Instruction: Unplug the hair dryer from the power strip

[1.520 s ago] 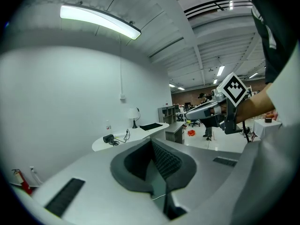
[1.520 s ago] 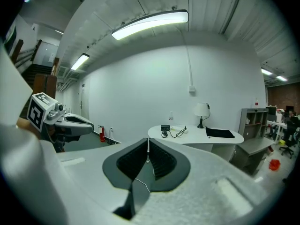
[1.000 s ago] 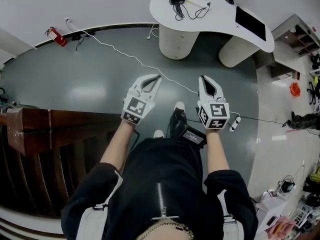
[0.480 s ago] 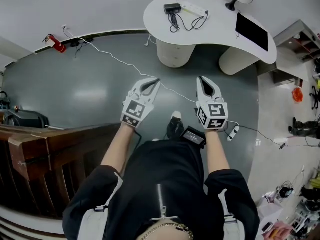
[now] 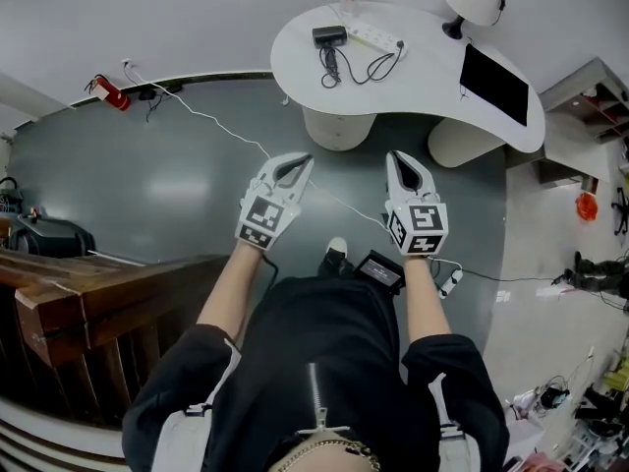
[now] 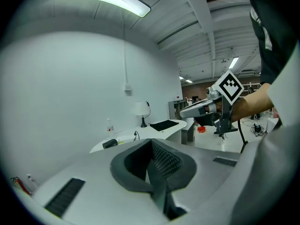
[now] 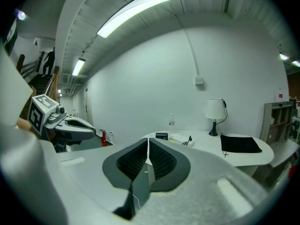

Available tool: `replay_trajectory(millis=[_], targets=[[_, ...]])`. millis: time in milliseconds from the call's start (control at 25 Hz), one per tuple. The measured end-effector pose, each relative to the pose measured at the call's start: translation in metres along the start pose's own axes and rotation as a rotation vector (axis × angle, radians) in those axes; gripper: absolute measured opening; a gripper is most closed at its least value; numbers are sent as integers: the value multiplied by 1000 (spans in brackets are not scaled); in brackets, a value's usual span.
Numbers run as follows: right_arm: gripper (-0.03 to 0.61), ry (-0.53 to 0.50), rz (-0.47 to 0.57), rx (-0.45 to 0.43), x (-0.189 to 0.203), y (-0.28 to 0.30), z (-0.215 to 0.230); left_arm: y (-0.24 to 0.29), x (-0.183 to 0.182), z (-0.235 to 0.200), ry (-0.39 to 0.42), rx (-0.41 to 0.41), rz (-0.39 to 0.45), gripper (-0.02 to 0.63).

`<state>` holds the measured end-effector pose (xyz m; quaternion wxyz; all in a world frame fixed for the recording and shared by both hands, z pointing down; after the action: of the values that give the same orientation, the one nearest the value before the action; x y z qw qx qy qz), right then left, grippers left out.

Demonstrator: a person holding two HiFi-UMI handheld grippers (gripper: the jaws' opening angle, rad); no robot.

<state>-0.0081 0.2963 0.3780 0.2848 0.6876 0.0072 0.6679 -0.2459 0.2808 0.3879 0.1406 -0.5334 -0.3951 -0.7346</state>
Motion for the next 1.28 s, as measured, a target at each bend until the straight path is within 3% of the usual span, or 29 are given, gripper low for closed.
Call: replay_trajectory(millis=[280, 680, 1280], targets=[[6, 10, 9, -19, -7, 12, 55, 44, -21, 6, 12, -23, -23, 11], [6, 43, 29, -14, -16, 36, 96, 80, -40, -15, 37, -39, -44, 11], [6, 47, 28, 64, -57, 125, 154, 198, -63, -94, 70, 67, -35, 11]])
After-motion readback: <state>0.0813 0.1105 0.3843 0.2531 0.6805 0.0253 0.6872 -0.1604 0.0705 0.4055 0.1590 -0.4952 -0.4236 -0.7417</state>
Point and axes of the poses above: the fingertips, and each gripper's own axes: y forward along the fingers, z to its right, x out of its underside, the point moved 8 cm from there along -y, backward along the fingers, and after that the axes turned 8 degrees about -z, right-handed, at the moved point
